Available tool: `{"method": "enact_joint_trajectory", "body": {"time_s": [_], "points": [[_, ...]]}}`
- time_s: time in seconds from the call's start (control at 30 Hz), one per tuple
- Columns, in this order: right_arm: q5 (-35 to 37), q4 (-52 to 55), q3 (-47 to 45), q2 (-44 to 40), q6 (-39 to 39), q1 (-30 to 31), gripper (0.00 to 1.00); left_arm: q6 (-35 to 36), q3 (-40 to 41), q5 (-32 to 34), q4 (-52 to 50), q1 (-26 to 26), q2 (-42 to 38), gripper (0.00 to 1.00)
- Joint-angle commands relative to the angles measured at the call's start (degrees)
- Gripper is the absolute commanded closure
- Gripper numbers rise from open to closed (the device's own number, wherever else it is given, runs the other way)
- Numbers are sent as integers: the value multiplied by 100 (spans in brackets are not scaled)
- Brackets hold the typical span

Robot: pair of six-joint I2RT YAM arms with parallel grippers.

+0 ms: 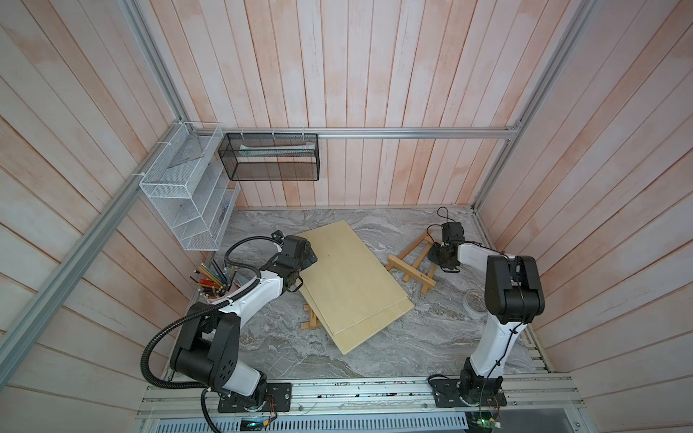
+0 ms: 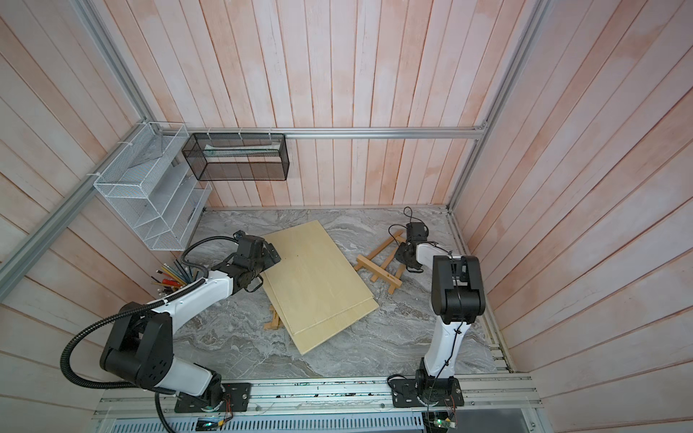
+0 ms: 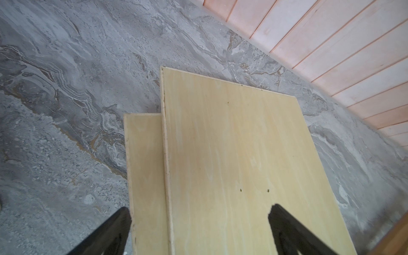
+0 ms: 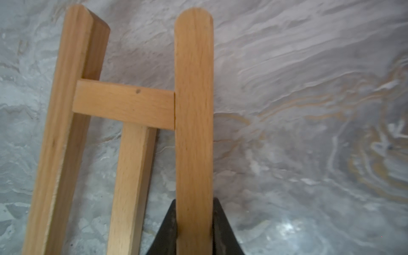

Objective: Assemble the easel
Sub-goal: Pick up the easel at the center of the board, then unfold the easel.

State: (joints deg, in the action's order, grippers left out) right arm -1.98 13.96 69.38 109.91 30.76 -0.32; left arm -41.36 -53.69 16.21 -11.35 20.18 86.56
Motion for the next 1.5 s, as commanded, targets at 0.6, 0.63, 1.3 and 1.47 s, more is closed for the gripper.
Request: {"method": "enact_joint_trajectory", "body": {"time_s": [0.6, 0.63, 1.3, 1.47], "points": [[-2646, 840, 888, -1472, 95, -659, 100, 605, -224, -1563, 1283, 346, 219, 0], [-2641, 796, 869, -1506, 153, -662, 100, 821, -182, -1984, 1629, 423, 162, 0], [-4034, -400, 475, -1993, 1087, 152, 100, 2009, -1999, -5570, 2393, 1541, 1777, 0], [-4084, -412, 393, -2222, 1134, 247, 100, 1977, -2200, -5289, 2258, 1532, 2055, 0]]}}
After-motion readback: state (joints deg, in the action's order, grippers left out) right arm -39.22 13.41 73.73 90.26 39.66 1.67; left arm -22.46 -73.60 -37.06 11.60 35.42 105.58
